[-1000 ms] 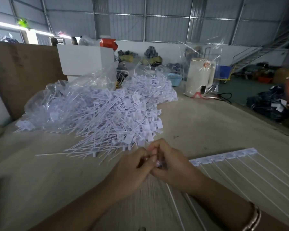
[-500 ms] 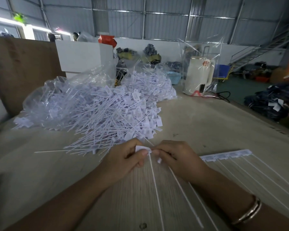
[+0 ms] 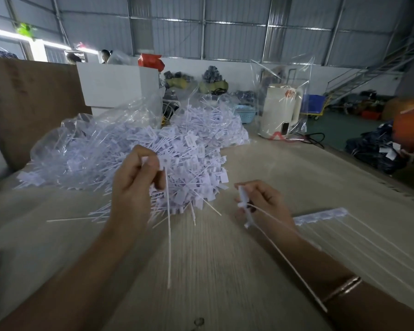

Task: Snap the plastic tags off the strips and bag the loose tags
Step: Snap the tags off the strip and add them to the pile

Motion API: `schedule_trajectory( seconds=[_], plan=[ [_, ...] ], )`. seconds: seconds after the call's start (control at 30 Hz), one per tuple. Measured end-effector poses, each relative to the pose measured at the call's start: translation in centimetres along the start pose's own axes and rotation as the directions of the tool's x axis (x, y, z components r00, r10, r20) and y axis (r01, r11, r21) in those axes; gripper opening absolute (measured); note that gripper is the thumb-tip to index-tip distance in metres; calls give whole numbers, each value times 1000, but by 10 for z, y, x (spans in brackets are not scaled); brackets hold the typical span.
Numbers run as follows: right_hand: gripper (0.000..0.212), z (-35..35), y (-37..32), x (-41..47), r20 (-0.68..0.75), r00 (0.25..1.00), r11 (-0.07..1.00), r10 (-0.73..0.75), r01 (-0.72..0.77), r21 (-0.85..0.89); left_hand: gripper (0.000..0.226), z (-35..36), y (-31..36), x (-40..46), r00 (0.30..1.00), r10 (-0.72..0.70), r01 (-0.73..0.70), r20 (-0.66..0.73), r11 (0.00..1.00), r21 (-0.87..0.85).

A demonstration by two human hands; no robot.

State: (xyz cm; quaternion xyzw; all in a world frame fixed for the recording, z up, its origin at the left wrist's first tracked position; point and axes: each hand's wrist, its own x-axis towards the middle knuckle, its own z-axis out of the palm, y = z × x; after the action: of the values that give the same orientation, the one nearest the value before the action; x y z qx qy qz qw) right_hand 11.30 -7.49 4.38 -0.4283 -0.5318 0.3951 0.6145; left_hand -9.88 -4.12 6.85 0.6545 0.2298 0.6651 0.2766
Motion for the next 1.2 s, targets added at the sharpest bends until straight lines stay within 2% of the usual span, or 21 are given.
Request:
schedule_trajectory(
  seconds=[0.03, 0.1, 0.23, 0.27, 0.33, 0.37, 0.4, 0.43, 0.5, 0.53, 0.6, 0.67, 0.73, 0.9, 1.0, 1.07, 1.13, 1.2],
  plan=[
    [15, -2, 2, 0, 6, 1000, 996, -24, 24, -90, 22, -6, -2, 7, 1000, 3, -5, 13, 992, 127],
    [12, 4, 7, 1, 101, 992, 951, -78, 105, -292, 22, -12, -11, 18, 999, -30, 14, 30, 912, 410],
    [5, 15, 19, 3, 224, 967, 867, -122, 214, -451, 23, -7, -19, 62, 995, 95, -62, -12, 734, 677],
    [5, 13, 21, 4, 231, 963, 853, -138, 234, -466, 28, -8, -22, 78, 996, 88, -34, -27, 628, 778],
    [5, 9, 22, 4, 236, 958, 833, -165, 263, -486, 45, -13, -29, 101, 996, -51, 84, -72, 304, 949],
    [7, 8, 22, 3, 240, 954, 824, -178, 278, -493, 52, -14, -30, 102, 990, -105, 108, -89, 191, 976],
    [12, 8, 22, 3, 247, 950, 816, -193, 295, -498, 54, -12, -28, 97, 992, -105, 86, -70, 164, 983],
    [18, 9, 21, 2, 255, 945, 810, -204, 309, -498, 50, -9, -24, 86, 998, -55, 16, -4, 212, 977],
    [29, 10, 17, 2, 277, 936, 793, -218, 336, -508, 34, 3, -13, 51, 981, 49, -192, 189, 422, 886],
    [31, 11, 15, 1, 298, 925, 775, -238, 365, -515, 31, 11, -7, 30, 966, 31, -232, 256, 540, 809],
    [30, 15, 11, -4, 359, 883, 724, -303, 458, -515, 39, 28, 3, -9, 927, -158, -147, 341, 683, 715],
    [31, 20, 9, -11, 435, 837, 657, -332, 537, -529, 44, 39, -1, -32, 844, -387, 13, 372, 708, 706],
    [35, 21, 8, -13, 486, 812, 603, -323, 572, -556, 39, 40, -12, -40, 779, -499, 159, 380, 744, 649],
    [42, 15, 3, -12, 576, 775, 540, -261, 612, -578, 36, 31, -28, -43, 801, -462, 178, 382, 791, 585],
    [49, 10, 5, -12, 545, 809, 554, -219, 563, -614, 34, 29, -29, -45, 835, -429, 220, 345, 835, 505],
    [42, 7, 5, -11, 508, 847, 558, -157, 500, -662, 41, 29, -29, -45, 851, -398, 200, 343, 849, 489],
    [25, 4, 3, -8, 496, 862, 504, -108, 477, -720, 42, 29, -29, -44, 861, -379, 186, 338, 855, 485],
    [26, 2, 1, -8, 493, 867, 573, -69, 439, -692, 42, 28, -29, -43, 869, -390, 221, 306, 857, 465]
  ],
)
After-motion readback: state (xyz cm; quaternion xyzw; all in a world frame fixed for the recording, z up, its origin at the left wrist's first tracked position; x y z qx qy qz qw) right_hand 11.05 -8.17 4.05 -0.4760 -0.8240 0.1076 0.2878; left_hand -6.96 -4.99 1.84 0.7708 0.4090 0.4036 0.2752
